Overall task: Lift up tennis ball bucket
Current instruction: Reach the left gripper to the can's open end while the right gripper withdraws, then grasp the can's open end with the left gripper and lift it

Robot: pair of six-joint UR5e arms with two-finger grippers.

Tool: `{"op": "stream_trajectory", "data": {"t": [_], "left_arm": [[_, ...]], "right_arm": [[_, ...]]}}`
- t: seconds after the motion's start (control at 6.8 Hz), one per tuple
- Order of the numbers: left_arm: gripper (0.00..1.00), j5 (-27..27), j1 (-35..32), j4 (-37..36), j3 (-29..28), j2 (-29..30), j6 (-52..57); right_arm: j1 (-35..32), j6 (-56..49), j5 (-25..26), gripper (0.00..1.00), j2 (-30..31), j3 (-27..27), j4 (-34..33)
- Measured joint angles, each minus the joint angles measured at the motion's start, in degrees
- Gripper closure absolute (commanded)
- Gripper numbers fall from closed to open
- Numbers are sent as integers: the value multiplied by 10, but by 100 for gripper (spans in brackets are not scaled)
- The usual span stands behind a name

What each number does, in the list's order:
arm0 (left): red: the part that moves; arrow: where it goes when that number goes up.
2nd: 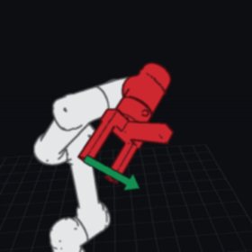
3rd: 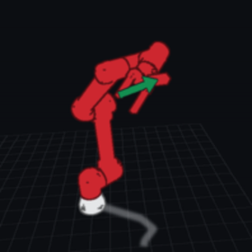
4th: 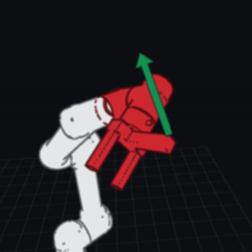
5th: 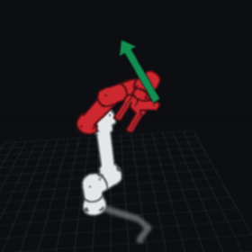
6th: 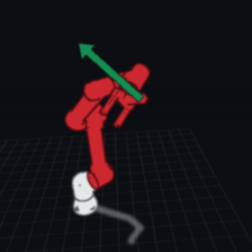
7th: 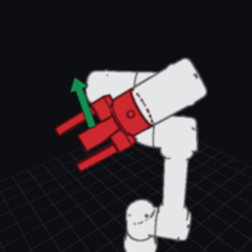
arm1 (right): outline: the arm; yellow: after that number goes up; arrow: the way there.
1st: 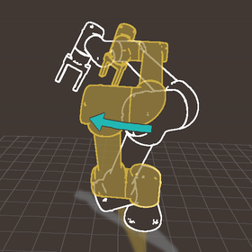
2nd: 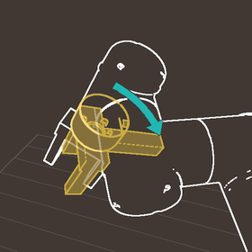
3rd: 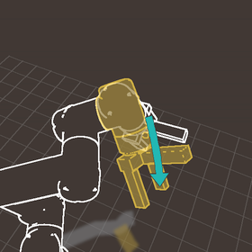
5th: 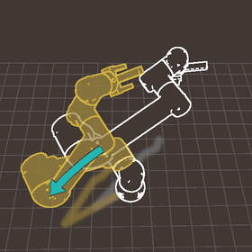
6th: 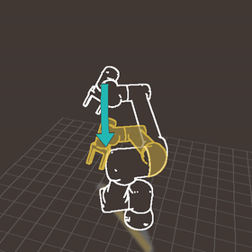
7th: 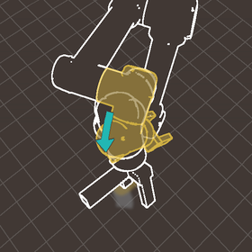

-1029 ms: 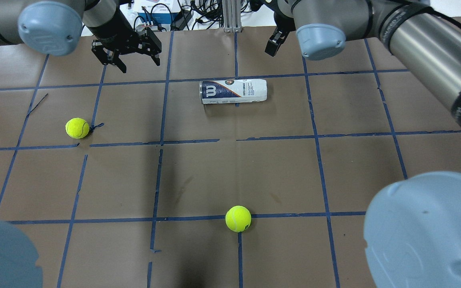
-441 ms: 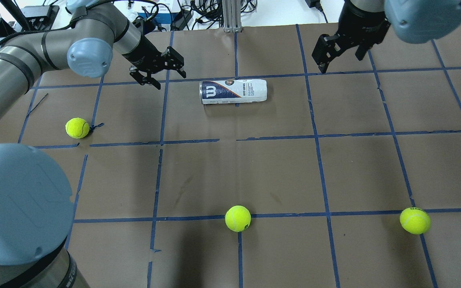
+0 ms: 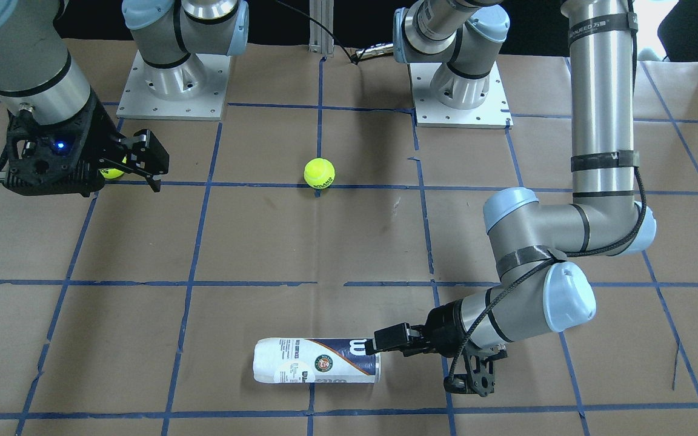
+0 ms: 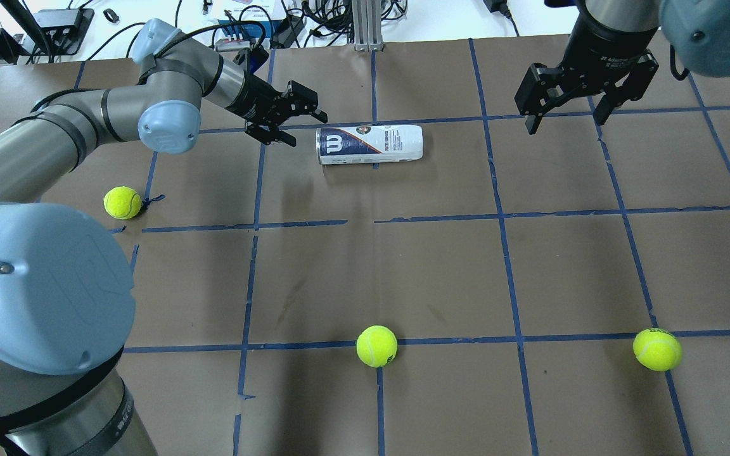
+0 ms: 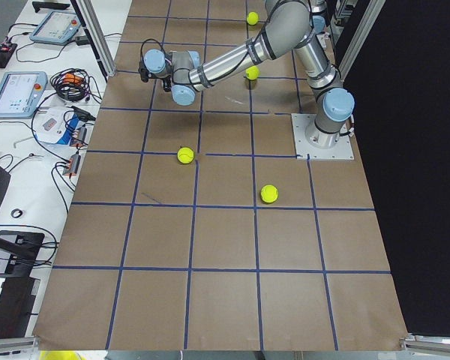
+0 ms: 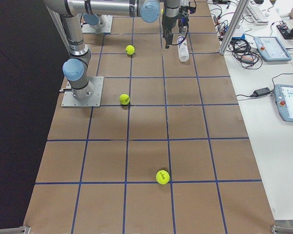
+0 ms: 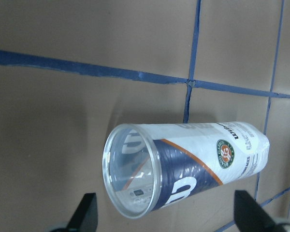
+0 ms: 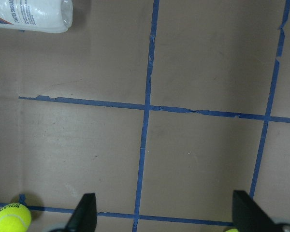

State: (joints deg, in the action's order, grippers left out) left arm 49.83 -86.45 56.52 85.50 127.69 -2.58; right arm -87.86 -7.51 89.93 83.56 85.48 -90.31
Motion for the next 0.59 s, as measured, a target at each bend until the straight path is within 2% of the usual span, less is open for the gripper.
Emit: {"op": "stream_trajectory", "data": {"t": [0.15,0.29,0.44,0.59], "left_arm": [[13,-11,-6,-17,7,12,1],[47,-15,-20,-23,9,20,1],[86,-17,-35,-29,10,22,-1],[93,-20,-42,-36,11,20,-5]], "right_arm": [[0,3,0,0,0,-1,-1],[0,5,0,0,0,-4,-4],[0,6,2,0,0,-7,-6],[0,14,3,0,0,-8,-7]]}}
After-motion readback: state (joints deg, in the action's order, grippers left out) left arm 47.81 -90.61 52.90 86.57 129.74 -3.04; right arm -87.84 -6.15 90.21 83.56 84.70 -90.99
